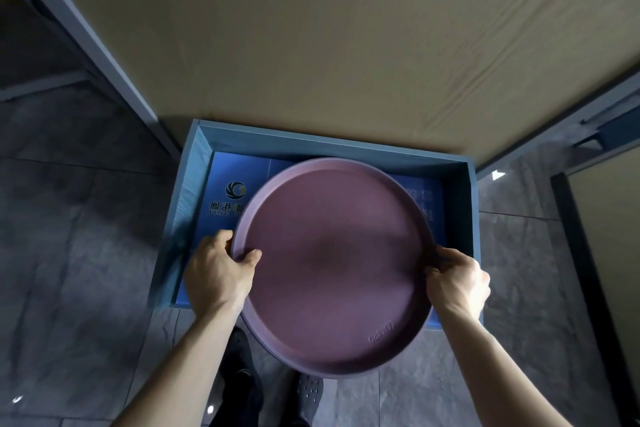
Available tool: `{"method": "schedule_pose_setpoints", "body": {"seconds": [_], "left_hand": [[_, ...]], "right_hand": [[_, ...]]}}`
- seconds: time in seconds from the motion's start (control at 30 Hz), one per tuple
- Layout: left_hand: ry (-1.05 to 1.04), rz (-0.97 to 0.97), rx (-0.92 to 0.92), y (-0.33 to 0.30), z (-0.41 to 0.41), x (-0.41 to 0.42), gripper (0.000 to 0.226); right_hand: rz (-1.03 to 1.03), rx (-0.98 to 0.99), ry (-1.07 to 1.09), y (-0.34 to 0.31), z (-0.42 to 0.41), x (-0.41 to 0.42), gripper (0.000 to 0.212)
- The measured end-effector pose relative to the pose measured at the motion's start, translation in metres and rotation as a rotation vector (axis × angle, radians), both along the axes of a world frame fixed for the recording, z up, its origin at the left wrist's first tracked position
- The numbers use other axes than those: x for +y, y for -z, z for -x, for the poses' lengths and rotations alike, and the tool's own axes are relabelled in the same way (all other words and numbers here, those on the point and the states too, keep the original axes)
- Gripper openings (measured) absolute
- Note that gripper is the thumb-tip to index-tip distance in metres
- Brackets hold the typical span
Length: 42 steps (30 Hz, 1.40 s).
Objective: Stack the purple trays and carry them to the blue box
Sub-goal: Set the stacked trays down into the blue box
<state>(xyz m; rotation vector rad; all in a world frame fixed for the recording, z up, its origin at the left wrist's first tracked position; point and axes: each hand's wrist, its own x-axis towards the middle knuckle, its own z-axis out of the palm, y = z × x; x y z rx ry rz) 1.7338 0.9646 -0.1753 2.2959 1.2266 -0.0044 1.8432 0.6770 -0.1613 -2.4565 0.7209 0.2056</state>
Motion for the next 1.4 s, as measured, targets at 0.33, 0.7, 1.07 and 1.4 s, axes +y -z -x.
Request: {"method": "schedule_pose_setpoints", "body": {"seconds": [0.33, 0.7, 1.07, 1.4], "left_hand": [[0.012, -0.040, 0.045, -0.001, -0.001, -0.003, 0.046], [0.046, -0.138, 0.114, -0.005, 0.001, -0.003, 0.041], [0.029, -0.108, 0.087, -0.002, 0.002, -0.004, 0.038], [0.043, -0.107, 0.070, 0.000, 0.000, -0.010, 0.068]], "right_hand": [[0.038, -0.008, -0.073, 0.004, -0.005, -0.003, 0.043], [0.051, -0.003, -0.104, 0.007, -0.003, -0.005, 0.041], [0.063, -0.010, -0.108, 0.007, -0.004, -0.006, 0.043], [0.090, 0.008, -0.149, 0.009, -0.004, -0.005, 0.042]]}}
